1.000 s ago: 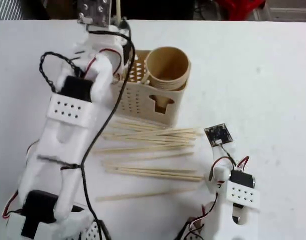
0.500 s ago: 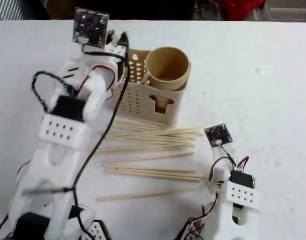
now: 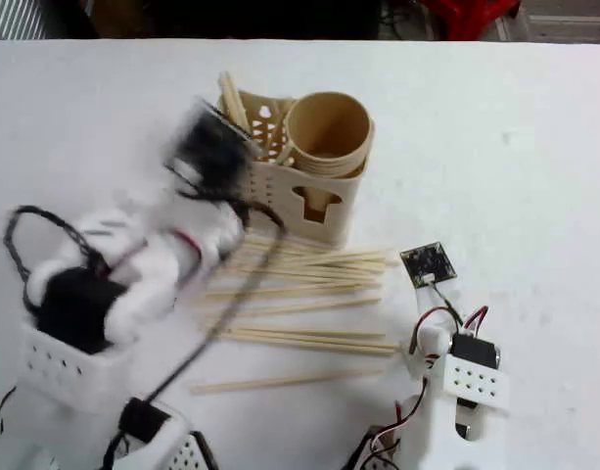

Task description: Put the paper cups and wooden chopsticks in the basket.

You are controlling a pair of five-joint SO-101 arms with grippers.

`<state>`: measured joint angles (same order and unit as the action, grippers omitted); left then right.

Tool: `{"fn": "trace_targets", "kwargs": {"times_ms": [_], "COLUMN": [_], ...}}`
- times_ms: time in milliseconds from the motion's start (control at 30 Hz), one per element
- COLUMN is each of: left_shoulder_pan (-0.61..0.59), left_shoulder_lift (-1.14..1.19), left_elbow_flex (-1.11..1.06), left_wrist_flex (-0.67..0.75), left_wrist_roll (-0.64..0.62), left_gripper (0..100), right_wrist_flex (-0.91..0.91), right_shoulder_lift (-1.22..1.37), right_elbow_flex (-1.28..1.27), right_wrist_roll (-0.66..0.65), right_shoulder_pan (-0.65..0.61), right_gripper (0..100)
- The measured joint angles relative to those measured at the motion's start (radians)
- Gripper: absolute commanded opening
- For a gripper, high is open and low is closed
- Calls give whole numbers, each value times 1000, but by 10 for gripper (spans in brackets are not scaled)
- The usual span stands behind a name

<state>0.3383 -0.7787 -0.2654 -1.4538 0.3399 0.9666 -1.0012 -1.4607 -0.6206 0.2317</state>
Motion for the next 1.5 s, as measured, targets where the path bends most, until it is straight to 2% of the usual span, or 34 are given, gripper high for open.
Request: {"fn": "trace_targets", "kwargs": {"times_ms": [67,133,200,300,433,533,633,833,1000,1167,1267,1500], "left_shoulder_pan": [87,147,173,213,272,281,285,308,345,341,299,285], "left_shoulder_lift": [0,9,43,123,273,388,473,491,491,491,491,491], "left_elbow_flex": [-51,-121,-206,-338,-453,-457,-457,-457,-537,-568,-574,-575], "left_wrist_flex": [-97,-117,-95,11,207,281,299,302,376,442,477,489], "left_wrist_roll": [104,186,233,278,292,295,296,296,359,370,370,370], "left_gripper": [109,110,110,110,110,110,110,154,154,154,154,154], "right_wrist_flex": [0,0,0,0,0,0,0,0,0,0,0,0], "right_shoulder_lift": [0,0,0,0,0,0,0,0,0,0,0,0], "right_elbow_flex": [0,0,0,0,0,0,0,0,0,0,0,0], "right_wrist_roll": [0,0,0,0,0,0,0,0,0,0,0,0], "right_shoulder_pan": [0,0,0,0,0,0,0,0,0,0,0,0], "right_gripper": [84,84,84,84,84,84,84,84,84,84,84,84]}}
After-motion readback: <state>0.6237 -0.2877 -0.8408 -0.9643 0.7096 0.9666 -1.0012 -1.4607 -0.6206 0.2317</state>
